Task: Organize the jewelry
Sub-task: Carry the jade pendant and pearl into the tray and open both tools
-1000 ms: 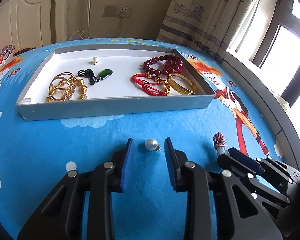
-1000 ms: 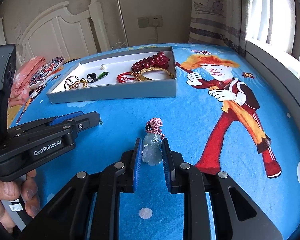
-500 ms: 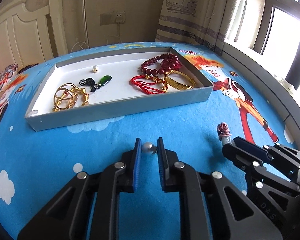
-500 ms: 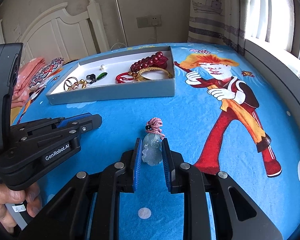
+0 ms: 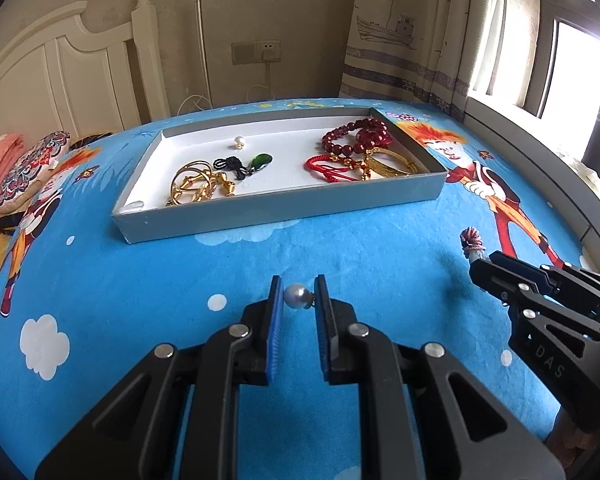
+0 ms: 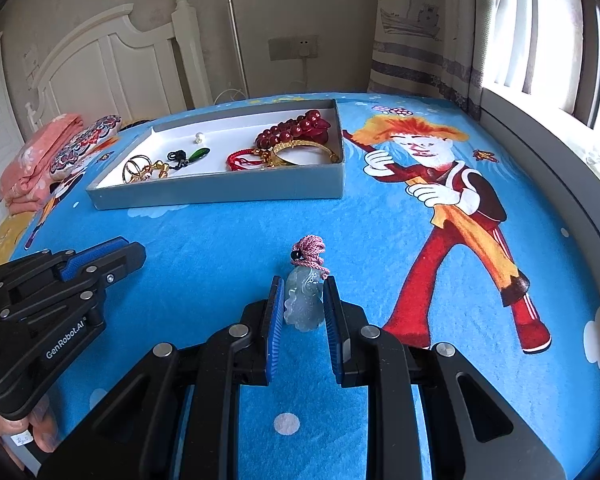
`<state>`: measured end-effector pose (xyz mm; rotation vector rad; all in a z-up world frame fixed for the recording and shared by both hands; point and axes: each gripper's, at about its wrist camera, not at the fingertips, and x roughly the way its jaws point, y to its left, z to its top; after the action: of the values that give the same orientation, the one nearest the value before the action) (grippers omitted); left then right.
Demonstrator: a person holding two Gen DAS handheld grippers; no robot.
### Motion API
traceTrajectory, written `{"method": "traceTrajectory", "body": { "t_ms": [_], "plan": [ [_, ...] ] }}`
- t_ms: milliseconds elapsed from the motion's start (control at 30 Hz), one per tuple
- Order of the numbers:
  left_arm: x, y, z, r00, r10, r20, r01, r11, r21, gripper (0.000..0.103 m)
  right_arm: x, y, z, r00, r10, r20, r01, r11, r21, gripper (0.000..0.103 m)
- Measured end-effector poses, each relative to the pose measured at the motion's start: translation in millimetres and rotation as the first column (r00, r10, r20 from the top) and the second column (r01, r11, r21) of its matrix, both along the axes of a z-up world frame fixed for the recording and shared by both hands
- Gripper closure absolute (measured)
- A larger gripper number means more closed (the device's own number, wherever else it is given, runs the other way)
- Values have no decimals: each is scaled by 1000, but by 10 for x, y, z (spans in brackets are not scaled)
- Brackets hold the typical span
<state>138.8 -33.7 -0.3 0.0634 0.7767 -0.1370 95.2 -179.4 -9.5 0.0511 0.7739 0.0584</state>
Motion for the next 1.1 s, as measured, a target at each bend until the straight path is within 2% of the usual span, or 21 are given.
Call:
{"method": "traceTrajectory", "body": {
  "t_ms": [600, 1100],
  "plan": [
    [-15, 369, 168, 992, 109, 59, -108, 994, -29, 88, 154, 172, 227, 999, -18, 40, 19, 1000, -24, 82],
    [132, 481, 379, 986, 128, 109, -126, 992, -29, 88, 345, 303, 455, 996, -6, 85, 8, 1000, -22, 82]
  ]
}}
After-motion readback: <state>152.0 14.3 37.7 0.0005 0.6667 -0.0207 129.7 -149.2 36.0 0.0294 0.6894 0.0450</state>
